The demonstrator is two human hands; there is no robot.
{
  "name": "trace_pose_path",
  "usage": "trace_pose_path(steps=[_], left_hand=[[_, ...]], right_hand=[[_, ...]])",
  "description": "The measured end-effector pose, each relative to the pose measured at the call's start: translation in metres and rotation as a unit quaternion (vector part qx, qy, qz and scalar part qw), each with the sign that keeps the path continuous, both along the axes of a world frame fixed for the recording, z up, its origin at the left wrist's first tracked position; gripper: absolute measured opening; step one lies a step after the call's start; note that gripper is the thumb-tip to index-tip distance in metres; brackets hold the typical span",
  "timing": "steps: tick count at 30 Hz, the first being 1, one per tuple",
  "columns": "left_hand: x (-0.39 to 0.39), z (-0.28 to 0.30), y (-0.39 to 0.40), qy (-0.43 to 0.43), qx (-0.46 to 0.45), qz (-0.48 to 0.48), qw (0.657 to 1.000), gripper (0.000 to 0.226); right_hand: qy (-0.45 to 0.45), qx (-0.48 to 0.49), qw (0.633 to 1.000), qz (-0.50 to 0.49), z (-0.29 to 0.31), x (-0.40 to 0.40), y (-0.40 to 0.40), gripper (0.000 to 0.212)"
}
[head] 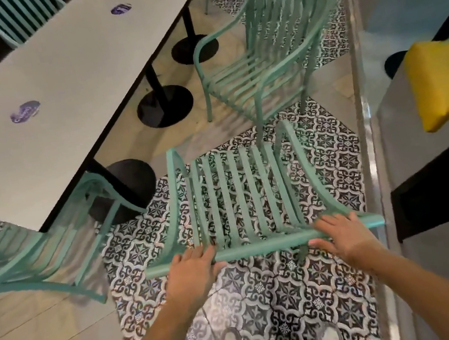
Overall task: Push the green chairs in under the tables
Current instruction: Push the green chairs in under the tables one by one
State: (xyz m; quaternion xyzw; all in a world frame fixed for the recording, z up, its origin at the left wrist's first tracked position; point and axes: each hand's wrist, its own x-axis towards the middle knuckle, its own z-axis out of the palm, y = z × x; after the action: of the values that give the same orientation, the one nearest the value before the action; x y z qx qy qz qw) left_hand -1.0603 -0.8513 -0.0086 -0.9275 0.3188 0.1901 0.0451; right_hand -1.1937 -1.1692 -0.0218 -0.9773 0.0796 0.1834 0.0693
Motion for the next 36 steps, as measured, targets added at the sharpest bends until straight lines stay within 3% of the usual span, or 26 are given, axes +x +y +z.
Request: trace_pose_path(steps=[3, 8, 14, 22, 31, 36], left_hand=[[-0.021, 0.001, -0.028, 0.014, 0.011, 0.042, 0.999, 0.068], [-0.048, -0.004, -0.072, -0.021, -0.004, 0.092, 0.996, 0.08], [-0.061, -0.013, -0.114, -0.03, -0.02, 0.149, 0.988, 0.058], [-0.056, -0.013, -0.176, -0.031, -0.036, 0.216, 0.975, 0.081], [-0.042, -0.012, -0.252, 0.048, -0.003, 0.292, 0.955, 0.074], [-0.034, -0.006, -0.29, 0.043, 0.014, 0.315, 0.948, 0.073]], right_hand=[[-0.029, 0.015, 0.999, 0.032, 0.007, 0.005, -0.033, 0.081], [-0.067, 0.028, 0.993, 0.092, -0.005, 0.014, -0.094, 0.097], [-0.088, 0.038, 0.983, 0.157, -0.006, 0.045, -0.146, 0.089], [-0.087, 0.014, 0.968, 0.233, -0.013, 0.098, -0.214, 0.069], [-0.079, 0.002, 0.951, 0.299, -0.02, 0.155, -0.288, 0.065], [-0.087, 0.001, 0.936, 0.341, -0.013, 0.188, -0.317, 0.058]])
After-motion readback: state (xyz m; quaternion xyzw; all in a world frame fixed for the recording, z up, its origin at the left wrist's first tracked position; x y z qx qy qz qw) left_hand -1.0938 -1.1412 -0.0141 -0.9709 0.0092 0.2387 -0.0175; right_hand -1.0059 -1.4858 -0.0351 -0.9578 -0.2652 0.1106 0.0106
